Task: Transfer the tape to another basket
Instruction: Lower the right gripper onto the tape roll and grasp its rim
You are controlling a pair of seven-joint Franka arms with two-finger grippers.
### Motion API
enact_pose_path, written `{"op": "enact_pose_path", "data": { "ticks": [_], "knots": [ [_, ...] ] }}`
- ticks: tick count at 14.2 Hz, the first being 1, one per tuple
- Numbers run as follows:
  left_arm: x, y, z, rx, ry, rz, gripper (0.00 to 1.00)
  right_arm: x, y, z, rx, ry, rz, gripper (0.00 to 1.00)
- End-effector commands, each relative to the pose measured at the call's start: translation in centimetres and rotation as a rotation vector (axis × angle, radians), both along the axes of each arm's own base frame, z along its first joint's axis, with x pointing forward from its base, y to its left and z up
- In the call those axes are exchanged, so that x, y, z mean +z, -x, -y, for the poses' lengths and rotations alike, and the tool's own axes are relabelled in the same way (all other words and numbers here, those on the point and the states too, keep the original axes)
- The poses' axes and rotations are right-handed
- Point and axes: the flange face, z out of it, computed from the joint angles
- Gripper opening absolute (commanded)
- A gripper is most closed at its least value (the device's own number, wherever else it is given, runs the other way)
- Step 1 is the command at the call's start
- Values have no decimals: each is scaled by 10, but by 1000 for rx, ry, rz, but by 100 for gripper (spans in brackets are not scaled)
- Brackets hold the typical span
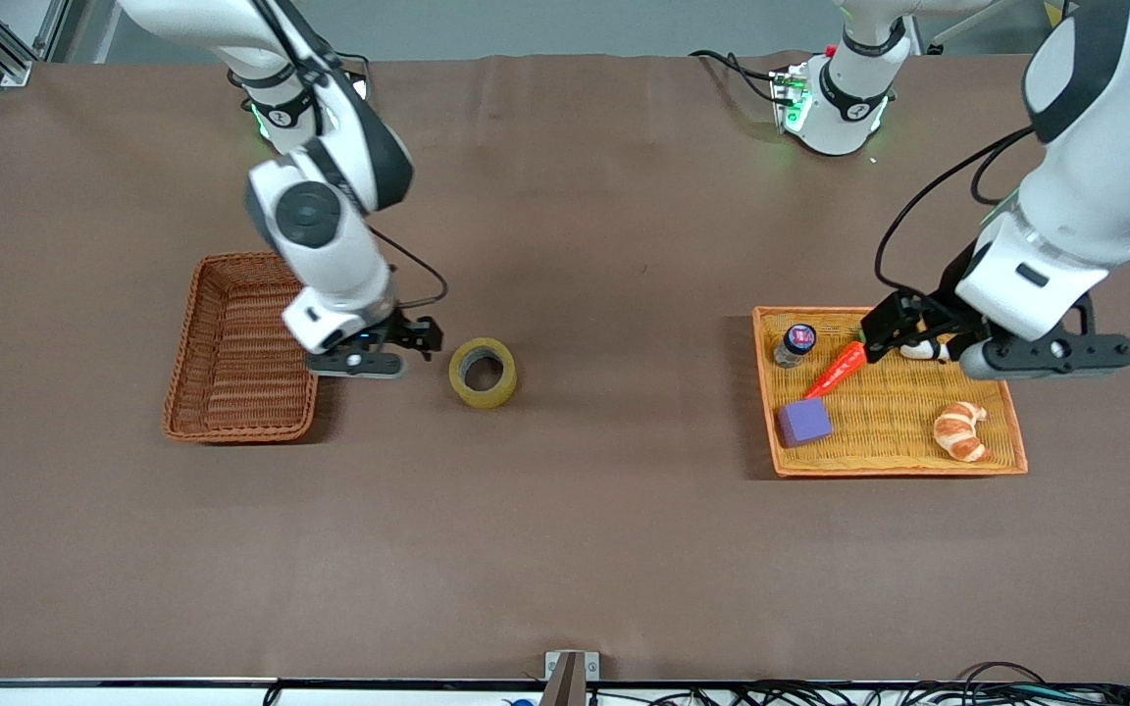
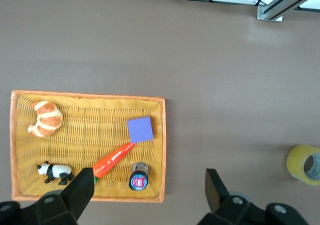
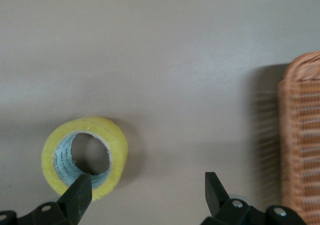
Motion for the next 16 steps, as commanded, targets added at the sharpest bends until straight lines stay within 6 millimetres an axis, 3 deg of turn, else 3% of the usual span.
{"op": "enact_pose_path", "data": {
  "ticks": [1,3,5,7,11,12,13,14,15,16],
  "knots": [
    [18,34,-4,-43,-55,-7,90,-46,9,-25,11,31,28,100],
    [24,44,-26,-73,-68,0,91,-76,12,-32,54,59,15,100],
    [25,46,-43,-146,-73,0,93,-92,12,-38,37,44,30,100],
    [39,43,-70,-102,22,-1,94,-103,14,-46,52,53,32,100],
    [23,47,-88,-93,13,-52,97,-123,18,-51,92,51,45,100],
    [23,52,-90,-91,-7,-42,99,-124,17,-50,92,46,48,96],
    [16,53,-90,-87,-14,-41,99,-126,17,-49,91,48,46,80],
    [10,51,-88,-72,-14,-40,100,-125,16,-48,91,48,47,55],
    [9,51,-82,-76,-15,-35,100,-124,13,-47,85,48,48,22],
    [6,50,-77,-72,-62,-36,100,-121,10,-46,69,47,47,2]
  ]
}}
